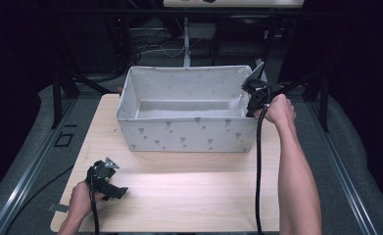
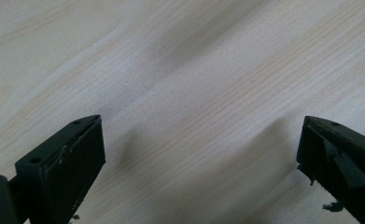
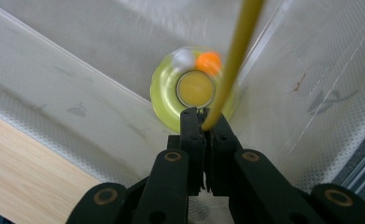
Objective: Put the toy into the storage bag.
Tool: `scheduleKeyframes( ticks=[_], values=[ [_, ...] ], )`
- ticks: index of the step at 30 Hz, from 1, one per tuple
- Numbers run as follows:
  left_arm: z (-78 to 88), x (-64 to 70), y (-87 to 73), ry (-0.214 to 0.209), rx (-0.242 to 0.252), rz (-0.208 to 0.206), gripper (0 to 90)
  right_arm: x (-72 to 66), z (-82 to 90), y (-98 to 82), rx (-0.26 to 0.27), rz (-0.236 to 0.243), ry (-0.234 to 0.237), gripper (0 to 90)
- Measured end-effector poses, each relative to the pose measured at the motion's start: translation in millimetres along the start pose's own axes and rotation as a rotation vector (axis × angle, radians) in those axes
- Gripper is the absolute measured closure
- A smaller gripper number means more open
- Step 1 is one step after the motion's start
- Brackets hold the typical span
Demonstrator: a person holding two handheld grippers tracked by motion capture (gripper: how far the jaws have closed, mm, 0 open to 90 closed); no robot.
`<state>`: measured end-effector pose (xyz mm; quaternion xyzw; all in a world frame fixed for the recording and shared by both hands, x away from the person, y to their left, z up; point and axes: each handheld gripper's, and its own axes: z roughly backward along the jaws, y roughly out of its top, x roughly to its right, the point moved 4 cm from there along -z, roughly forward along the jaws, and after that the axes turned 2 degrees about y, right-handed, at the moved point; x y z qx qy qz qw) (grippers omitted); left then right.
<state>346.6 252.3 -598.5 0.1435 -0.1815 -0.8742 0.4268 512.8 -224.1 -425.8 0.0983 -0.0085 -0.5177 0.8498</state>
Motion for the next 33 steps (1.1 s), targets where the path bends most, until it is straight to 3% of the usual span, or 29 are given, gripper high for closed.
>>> scheduleKeyframes(
  ticks=[10, 14, 20, 27, 33],
  values=[
    [-0.2, 0.2, -0.2, -0.001, -0.002, -0.001, 1.1, 1.7, 2.3, -2.0, -0.018, 0.002, -0.002, 87.7],
    [-0.2, 0.0, -0.2, 0.0, -0.002, -0.001, 1.1, -0.7, 9.0, -1.8, 0.027, 0.007, -0.001, 86.4],
    [-0.1, 0.5, 0.2, 0.001, -0.001, -0.003, 1.1, -10.6, 36.0, 0.2, 0.084, 0.041, -0.033, 83.8],
    [0.4, 0.5, 0.3, 0.001, 0.0, -0.004, 1.1, -30.4, 68.7, -0.8, 0.152, 0.079, -0.049, 74.3],
    [0.9, 0.6, 0.6, 0.003, 0.002, -0.003, 1.0, -50.2, 83.9, -7.2, 0.179, 0.118, -0.063, 56.8]
  ],
)
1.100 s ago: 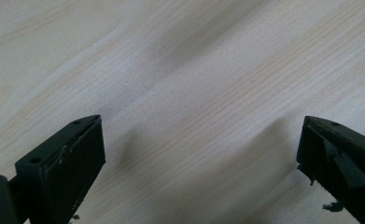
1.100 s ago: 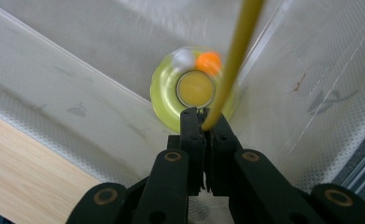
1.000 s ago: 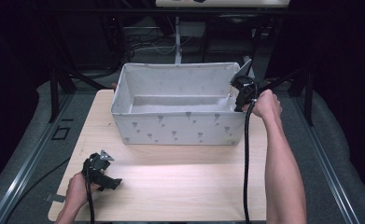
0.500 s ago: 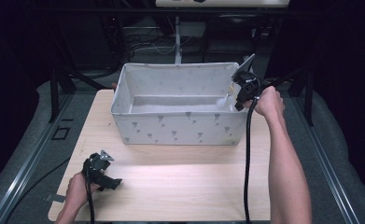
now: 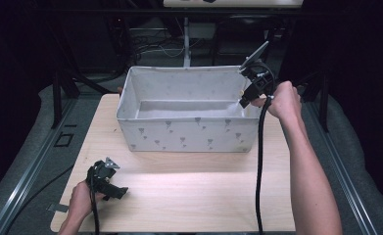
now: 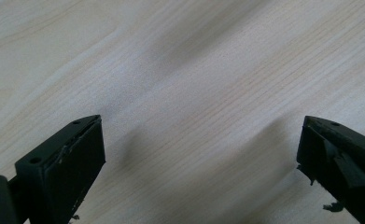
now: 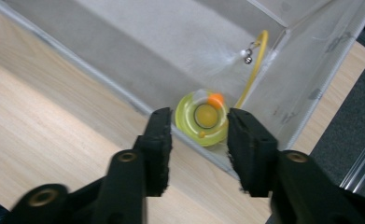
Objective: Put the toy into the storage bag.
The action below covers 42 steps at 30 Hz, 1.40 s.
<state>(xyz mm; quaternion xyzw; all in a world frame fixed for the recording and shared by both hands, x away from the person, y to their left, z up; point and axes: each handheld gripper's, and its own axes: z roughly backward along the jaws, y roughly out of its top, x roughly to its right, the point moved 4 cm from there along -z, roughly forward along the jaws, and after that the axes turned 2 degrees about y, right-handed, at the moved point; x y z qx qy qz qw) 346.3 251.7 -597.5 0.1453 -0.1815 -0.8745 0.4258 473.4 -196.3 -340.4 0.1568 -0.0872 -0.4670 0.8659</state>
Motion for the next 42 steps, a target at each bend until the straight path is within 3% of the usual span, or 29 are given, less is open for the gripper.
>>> scheduleKeyframes(
  ticks=[19, 29, 37, 42],
  values=[
    [-1.1, 0.7, -0.2, -0.003, -0.002, 0.002, 1.0, -48.3, 4.5, -35.9, 0.039, 0.101, 0.036, 15.2],
    [-1.2, 0.8, -0.5, -0.001, -0.006, 0.0, 0.9, -73.0, -10.2, -60.9, 0.046, 0.157, 0.058, 7.9],
    [-1.2, 1.1, -0.4, 0.0, -0.005, 0.0, 0.9, -88.6, -35.9, -85.6, 0.016, 0.193, 0.094, 0.1],
    [-1.6, 1.5, -0.4, 0.0, -0.007, -0.001, 0.9, -91.7, -52.7, -98.7, -0.003, 0.192, 0.115, 0.0]
  ],
)
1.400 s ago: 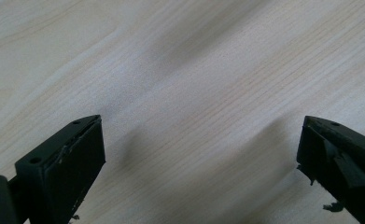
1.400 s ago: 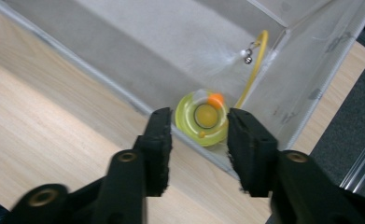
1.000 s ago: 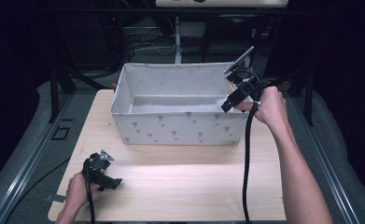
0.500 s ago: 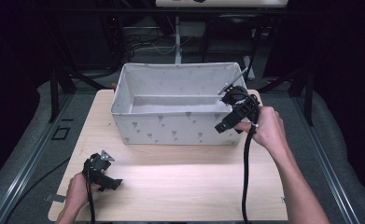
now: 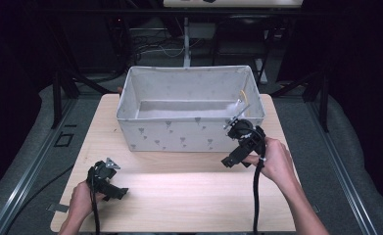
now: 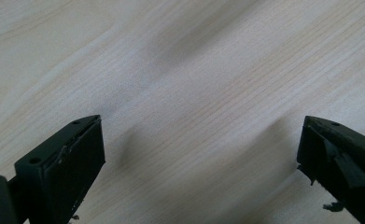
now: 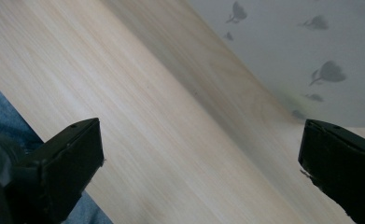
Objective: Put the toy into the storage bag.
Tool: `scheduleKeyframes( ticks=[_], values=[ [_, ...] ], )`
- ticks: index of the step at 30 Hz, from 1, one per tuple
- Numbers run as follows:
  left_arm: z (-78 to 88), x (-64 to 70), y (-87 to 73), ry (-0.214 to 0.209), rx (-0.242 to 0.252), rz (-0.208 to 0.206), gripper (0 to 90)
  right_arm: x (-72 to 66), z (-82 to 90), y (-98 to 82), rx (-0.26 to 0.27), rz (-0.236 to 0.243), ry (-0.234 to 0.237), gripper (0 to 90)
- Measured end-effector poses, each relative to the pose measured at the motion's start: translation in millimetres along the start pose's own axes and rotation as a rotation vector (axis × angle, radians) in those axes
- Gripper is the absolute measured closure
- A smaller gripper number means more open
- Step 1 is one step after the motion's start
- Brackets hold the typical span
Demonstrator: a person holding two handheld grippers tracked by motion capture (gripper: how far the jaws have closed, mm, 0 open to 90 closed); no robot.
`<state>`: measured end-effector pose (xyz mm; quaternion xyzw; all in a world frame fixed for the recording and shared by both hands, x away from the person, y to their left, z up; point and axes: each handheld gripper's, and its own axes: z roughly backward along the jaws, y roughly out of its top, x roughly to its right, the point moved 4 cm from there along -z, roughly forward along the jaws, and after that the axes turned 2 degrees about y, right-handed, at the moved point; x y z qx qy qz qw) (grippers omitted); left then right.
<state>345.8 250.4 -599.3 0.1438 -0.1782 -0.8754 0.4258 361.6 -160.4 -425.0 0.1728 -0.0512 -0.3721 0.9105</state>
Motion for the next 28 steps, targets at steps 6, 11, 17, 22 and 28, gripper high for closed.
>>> scheduleKeyframes(
  ticks=[6, 11, 17, 22, 28],
  values=[
    [-0.3, 0.2, -0.1, 0.001, -0.002, 0.0, 0.9, -4.7, -24.6, -14.4, -0.017, 0.0, 0.033, 0.0],
    [-0.8, 0.4, -0.2, -0.002, -0.002, 0.002, 0.9, -8.3, -44.0, -25.6, -0.039, -0.003, 0.047, 0.0],
    [-1.7, 1.5, 0.1, -0.004, -0.004, -0.005, 1.0, -12.3, -69.1, -39.4, -0.097, -0.001, 0.059, 0.0],
    [-1.1, 6.2, 3.3, -0.011, 0.018, -0.026, 1.1, -15.3, -85.9, -47.8, -0.135, 0.022, 0.049, 0.0],
    [-2.3, 7.4, 3.8, -0.015, 0.019, -0.041, 1.1, -16.2, -97.9, -57.5, -0.13, 0.028, 0.041, 0.0]
  ],
)
